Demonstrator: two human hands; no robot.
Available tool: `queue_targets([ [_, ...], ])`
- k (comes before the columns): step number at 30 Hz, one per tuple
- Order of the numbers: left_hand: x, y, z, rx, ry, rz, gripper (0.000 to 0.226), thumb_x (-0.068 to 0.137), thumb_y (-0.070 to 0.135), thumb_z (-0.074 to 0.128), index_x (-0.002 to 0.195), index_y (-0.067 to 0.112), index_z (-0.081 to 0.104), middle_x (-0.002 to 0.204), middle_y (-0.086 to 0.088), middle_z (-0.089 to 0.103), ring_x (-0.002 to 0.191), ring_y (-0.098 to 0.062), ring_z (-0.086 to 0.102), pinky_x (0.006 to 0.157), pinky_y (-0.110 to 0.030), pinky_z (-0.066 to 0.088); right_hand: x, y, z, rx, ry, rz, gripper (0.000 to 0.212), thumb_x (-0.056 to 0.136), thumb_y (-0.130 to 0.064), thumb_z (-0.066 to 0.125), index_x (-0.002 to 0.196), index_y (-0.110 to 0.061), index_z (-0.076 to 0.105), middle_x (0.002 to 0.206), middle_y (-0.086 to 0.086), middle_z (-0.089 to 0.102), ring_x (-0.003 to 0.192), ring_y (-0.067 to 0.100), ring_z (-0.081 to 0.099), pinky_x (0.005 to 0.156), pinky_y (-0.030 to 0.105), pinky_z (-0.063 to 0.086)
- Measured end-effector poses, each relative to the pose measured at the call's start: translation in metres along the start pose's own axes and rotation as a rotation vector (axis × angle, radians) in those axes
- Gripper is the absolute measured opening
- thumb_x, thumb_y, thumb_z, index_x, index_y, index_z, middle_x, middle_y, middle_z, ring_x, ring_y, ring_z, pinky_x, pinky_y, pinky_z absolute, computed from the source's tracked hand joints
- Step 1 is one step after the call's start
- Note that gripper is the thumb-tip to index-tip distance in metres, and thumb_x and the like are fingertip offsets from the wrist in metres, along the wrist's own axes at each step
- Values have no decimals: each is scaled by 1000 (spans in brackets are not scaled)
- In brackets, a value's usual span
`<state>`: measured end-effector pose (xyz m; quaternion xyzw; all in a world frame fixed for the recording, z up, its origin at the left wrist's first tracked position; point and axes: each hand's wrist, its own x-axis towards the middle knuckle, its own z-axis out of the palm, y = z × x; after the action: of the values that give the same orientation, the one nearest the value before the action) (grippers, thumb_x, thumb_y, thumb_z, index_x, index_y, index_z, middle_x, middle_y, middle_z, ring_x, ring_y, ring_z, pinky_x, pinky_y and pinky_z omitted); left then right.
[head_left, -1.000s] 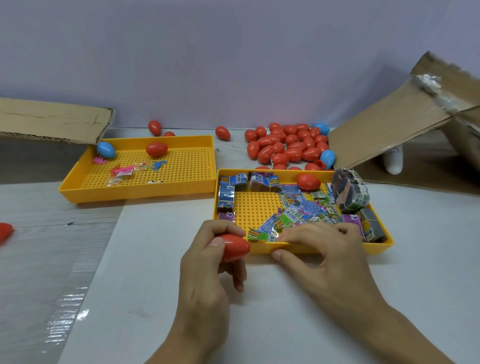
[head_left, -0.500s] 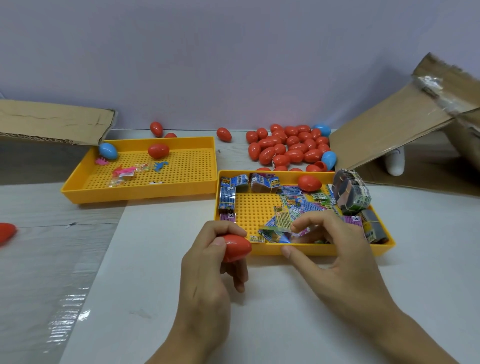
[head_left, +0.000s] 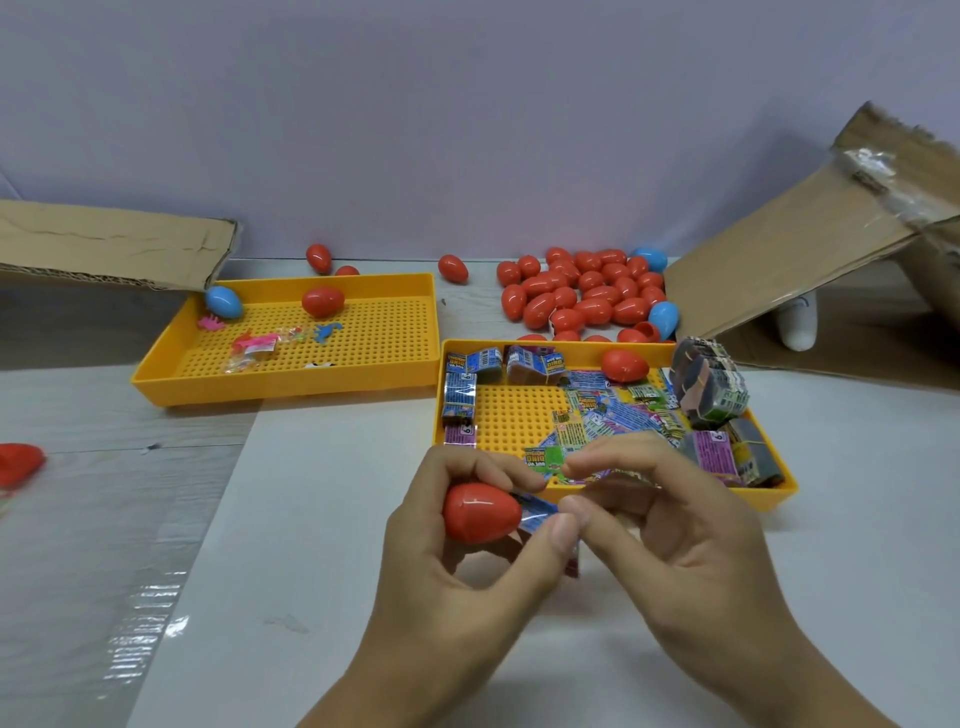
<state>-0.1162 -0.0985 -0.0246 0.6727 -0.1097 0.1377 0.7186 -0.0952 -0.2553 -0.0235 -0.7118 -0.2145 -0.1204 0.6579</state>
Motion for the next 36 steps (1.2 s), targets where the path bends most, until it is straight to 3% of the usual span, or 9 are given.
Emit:
queue_targets([
  [4,2,-5,-2,19,31,10,24,76,23,78,86,25,56,96,-6,71,89,-24,71,70,-29,59,-2,0,2,49,12,84,24,81,-10,71,100,-24,70,99,1,67,82,24,71,75,28,56],
  [9,5,-7,-3,-23,87,-53,25,73,8,78,78,23,59,81,-4,71,71,-26,74,62,-23,58,0,-4,2,94,69,156,19,78,-28,71,96,-24,70,98,3,72,78,21,72,70,24,56],
  [13,6,-5,-4,-47,130,-93,28,70,9,83,77,18,58,69,-2,67,56,-27,72,54,-23,56,0,-6,-1,22,52,172,16,85,-31,71,98,-21,72,79,-3,70,65,12,68,62,14,50],
  [19,7,-2,-4,-50,133,-91,34,67,18,90,77,17,57,66,-7,65,50,-23,67,49,-24,55,-3,-7,1,-19,-120,204,22,79,-26,75,100,-32,74,81,1,72,67,28,64,60,54,51],
  [22,7,0,-4,-74,131,-108,34,69,26,87,80,16,57,65,-10,67,50,-26,68,49,-27,56,-3,-8,0,11,-109,217,17,81,-25,73,96,-31,75,82,5,73,70,33,66,62,51,55],
  [25,7,0,-3,-93,128,-121,31,69,29,83,79,17,56,62,-10,65,47,-26,66,47,-28,56,-2,-9,-4,73,-119,293,35,74,-39,76,108,-35,73,90,1,72,71,23,68,65,35,58],
  [29,6,0,-2,-99,111,-120,29,70,28,83,78,20,56,60,-13,64,45,-26,64,45,-28,53,-1,-9,-3,55,-141,255,23,78,-38,74,98,-28,78,89,6,72,78,27,69,68,40,58],
  [32,7,0,-4,-121,114,-128,29,71,19,84,78,15,56,59,-15,64,45,-26,64,44,-28,53,0,-9,-3,25,-69,221,13,80,-35,76,87,-25,80,89,6,72,80,23,68,69,30,55],
  [36,7,1,-3,-131,108,-126,30,68,19,84,77,15,55,56,-17,62,43,-26,64,44,-27,53,1,-11,-6,75,-126,326,27,72,-37,82,97,-28,78,92,4,74,80,20,70,69,34,59],
])
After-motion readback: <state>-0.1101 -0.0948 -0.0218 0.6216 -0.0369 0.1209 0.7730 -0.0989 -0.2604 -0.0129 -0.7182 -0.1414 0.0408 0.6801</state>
